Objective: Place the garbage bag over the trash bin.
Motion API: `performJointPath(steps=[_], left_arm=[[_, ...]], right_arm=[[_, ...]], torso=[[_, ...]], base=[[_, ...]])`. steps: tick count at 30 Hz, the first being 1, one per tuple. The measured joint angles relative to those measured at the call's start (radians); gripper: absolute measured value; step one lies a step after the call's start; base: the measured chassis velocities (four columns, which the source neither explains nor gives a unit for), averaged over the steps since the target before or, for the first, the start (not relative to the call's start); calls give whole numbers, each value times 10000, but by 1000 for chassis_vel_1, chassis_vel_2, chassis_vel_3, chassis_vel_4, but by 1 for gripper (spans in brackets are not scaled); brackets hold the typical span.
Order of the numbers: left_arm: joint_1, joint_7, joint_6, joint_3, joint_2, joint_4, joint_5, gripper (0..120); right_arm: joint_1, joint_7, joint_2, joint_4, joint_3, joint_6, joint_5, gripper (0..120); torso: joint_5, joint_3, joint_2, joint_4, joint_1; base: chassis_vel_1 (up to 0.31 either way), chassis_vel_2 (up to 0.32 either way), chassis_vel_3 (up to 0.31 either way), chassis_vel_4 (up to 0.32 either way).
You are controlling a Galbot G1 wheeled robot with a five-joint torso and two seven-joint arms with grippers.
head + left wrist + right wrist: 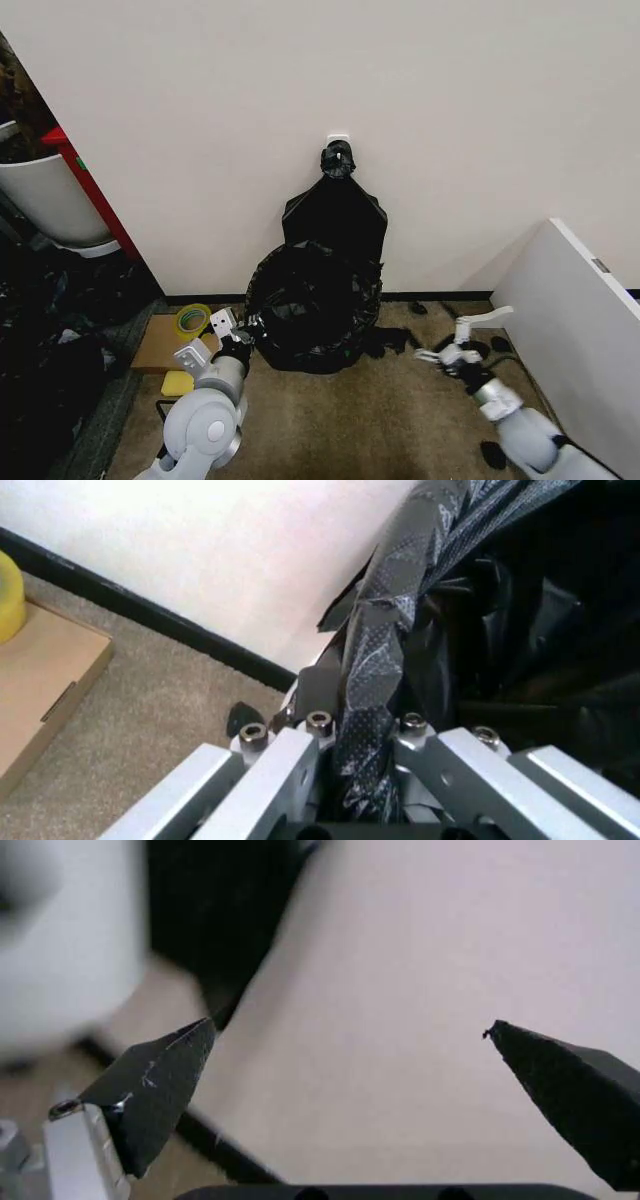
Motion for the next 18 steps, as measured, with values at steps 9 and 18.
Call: performJointPath(steps=[9,18], left_arm=[[-100,33,-12,174,-70,152,30,0],[-175,66,-8,294,-65,272,41,0]], right_arm=[[-168,2728,481,2781,-718,-1268,2609,100],[296,1277,985,4834,-1769,-964,6235,100]], torso=[[3,0,0,7,0],[1,0,0,7,-1]], base=[[0,0,0,0],[0,0,0,0]])
